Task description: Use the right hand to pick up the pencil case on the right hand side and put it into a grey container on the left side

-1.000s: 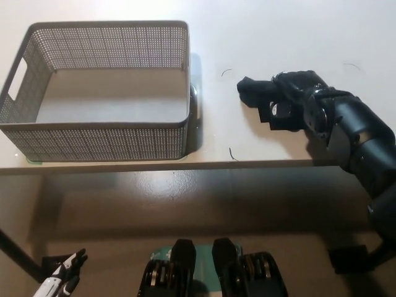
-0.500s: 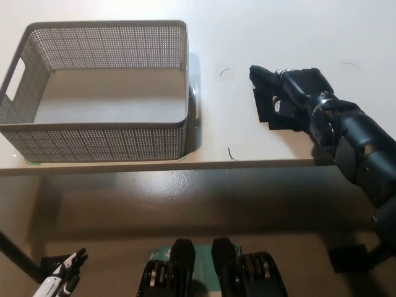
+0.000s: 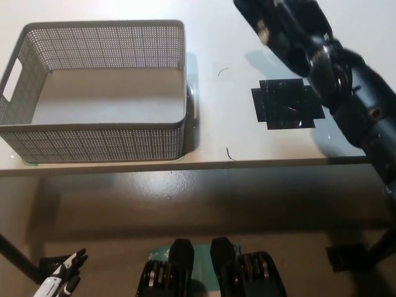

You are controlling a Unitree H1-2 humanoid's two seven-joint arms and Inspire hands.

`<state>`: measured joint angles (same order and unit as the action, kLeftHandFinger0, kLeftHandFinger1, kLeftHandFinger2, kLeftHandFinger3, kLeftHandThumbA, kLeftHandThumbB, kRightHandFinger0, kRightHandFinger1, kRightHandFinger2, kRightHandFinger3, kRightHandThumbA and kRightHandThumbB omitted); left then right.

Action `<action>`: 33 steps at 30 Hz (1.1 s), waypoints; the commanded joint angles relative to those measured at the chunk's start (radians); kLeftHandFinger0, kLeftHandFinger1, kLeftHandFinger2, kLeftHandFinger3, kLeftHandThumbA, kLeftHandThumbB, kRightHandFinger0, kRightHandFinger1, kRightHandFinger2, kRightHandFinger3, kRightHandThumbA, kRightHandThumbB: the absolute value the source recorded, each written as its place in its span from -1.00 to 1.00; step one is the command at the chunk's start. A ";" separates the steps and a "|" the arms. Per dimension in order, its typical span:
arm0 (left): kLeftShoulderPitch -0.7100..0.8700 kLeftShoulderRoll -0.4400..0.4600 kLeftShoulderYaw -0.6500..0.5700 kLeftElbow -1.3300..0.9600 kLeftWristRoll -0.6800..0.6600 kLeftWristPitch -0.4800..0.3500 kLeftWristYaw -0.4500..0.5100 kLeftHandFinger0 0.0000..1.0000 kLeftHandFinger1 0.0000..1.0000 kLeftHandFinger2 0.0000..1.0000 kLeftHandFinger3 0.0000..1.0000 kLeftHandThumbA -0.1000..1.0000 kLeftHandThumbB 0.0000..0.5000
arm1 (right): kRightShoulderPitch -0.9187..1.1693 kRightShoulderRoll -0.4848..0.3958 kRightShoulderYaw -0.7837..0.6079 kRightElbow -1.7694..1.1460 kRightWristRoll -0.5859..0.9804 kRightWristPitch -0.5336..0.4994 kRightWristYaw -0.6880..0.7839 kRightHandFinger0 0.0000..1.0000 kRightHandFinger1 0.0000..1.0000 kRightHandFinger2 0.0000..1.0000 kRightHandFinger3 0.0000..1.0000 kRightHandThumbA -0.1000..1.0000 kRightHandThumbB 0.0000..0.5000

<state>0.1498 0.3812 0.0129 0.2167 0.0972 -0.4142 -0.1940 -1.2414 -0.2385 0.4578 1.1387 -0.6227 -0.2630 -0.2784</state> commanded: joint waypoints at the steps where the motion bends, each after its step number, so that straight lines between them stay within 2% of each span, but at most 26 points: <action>1: 0.007 0.035 0.003 -0.026 -0.007 0.005 -0.014 1.00 1.00 1.00 1.00 1.00 0.63 | -0.090 0.007 -0.033 -0.088 0.020 -0.060 -0.041 -1.00 0.06 0.66 0.96 -1.00 -0.45; 2: 0.008 0.034 0.003 -0.025 -0.011 0.004 -0.017 1.00 1.00 1.00 1.00 1.00 0.58 | -0.097 0.019 -0.043 -0.114 0.028 -0.047 -0.024 -1.00 0.01 0.62 0.96 -1.00 -0.51; 6: 0.012 0.037 -0.001 -0.025 -0.007 0.021 -0.020 1.00 1.00 1.00 1.00 1.00 0.56 | -0.116 0.059 -0.051 -0.183 0.017 -0.034 -0.016 -0.98 0.04 0.59 0.88 -1.00 -0.41; 7: 0.011 0.036 -0.002 -0.021 -0.005 0.018 -0.020 1.00 1.00 1.00 1.00 1.00 0.55 | -0.118 0.067 -0.051 -0.199 0.014 -0.016 -0.008 -1.00 0.00 0.59 0.87 -1.00 -0.42; 9: 0.012 0.035 -0.004 -0.016 -0.003 0.019 -0.021 1.00 1.00 1.00 1.00 1.00 0.47 | -0.123 0.099 -0.046 -0.243 -0.001 0.021 -0.001 -1.00 -0.03 0.62 0.91 -1.00 -0.45; 10: 0.010 0.033 -0.008 -0.011 -0.002 0.019 -0.024 1.00 1.00 1.00 1.00 1.00 0.47 | -0.125 0.124 -0.051 -0.280 0.007 0.040 0.022 -1.00 -0.10 0.58 0.91 -1.00 -0.46; 13: 0.004 0.030 -0.012 0.000 -0.011 0.030 -0.035 1.00 1.00 1.00 1.00 1.00 0.46 | -0.150 0.181 -0.052 -0.289 0.006 0.050 0.017 -1.00 -0.09 0.60 0.91 -1.00 -0.42; 15: -0.005 0.029 -0.017 0.014 -0.006 0.029 -0.038 1.00 1.00 1.00 1.00 1.00 0.53 | -0.161 0.202 -0.048 -0.287 -0.005 0.057 0.011 -1.00 -0.10 0.57 0.86 -1.00 -0.41; 16: -0.011 0.031 -0.021 0.018 -0.002 0.035 -0.041 1.00 1.00 1.00 1.00 1.00 0.53 | -0.182 0.230 -0.049 -0.261 0.006 0.040 0.013 -1.00 -0.05 0.59 0.88 -1.00 -0.32; 17: -0.019 0.029 -0.025 0.023 0.001 0.036 -0.042 1.00 1.00 1.00 1.00 1.00 0.53 | -0.187 0.233 -0.050 -0.251 0.005 0.033 0.008 -1.00 -0.06 0.59 0.89 -1.00 -0.32; 20: -0.028 0.024 -0.038 0.046 -0.002 0.040 -0.053 1.00 1.00 1.00 1.00 1.00 0.62 | -0.214 0.292 -0.054 -0.181 0.011 0.026 -0.027 -1.00 -0.22 0.55 0.91 -1.00 -0.33; 22: -0.035 0.022 -0.044 0.050 0.011 0.047 -0.050 1.00 1.00 1.00 1.00 1.00 0.71 | -0.228 0.318 -0.054 -0.125 0.012 0.007 -0.055 -1.00 -0.23 0.59 0.92 -1.00 -0.37; 23: -0.037 0.025 -0.047 0.049 0.015 0.051 -0.049 1.00 1.00 1.00 1.00 1.00 0.69 | -0.234 0.331 -0.057 -0.094 0.018 -0.001 -0.065 -1.00 -0.21 0.62 0.90 -1.00 -0.29; 25: -0.039 0.023 -0.053 0.054 0.016 0.046 -0.047 1.00 1.00 1.00 1.00 1.00 0.69 | -0.243 0.356 -0.068 -0.048 0.032 0.003 -0.067 -1.00 -0.19 0.68 0.88 -1.00 -0.34; 28: -0.039 0.023 -0.062 0.049 0.023 0.071 -0.049 1.00 1.00 1.00 1.00 1.00 0.82 | -0.245 0.385 -0.070 0.012 0.032 -0.005 -0.096 -1.00 -0.18 0.75 0.91 -1.00 -0.36; 30: -0.044 0.021 -0.068 0.052 0.028 0.069 -0.049 1.00 1.00 1.00 1.00 1.00 0.83 | -0.248 0.401 -0.070 0.066 0.034 -0.023 -0.121 -1.00 -0.31 0.61 0.77 -1.00 -0.24; 33: -0.057 0.022 -0.074 0.060 0.023 0.068 -0.058 1.00 1.00 1.00 1.00 1.00 0.88 | -0.250 0.406 -0.073 0.106 0.043 -0.032 -0.132 -1.00 -0.44 0.49 0.56 -1.00 -0.23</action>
<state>0.1124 0.3848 -0.0527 0.2802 0.1133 -0.3550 -0.2382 -1.4075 0.1591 0.4051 1.2188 -0.6085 -0.2445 -0.3260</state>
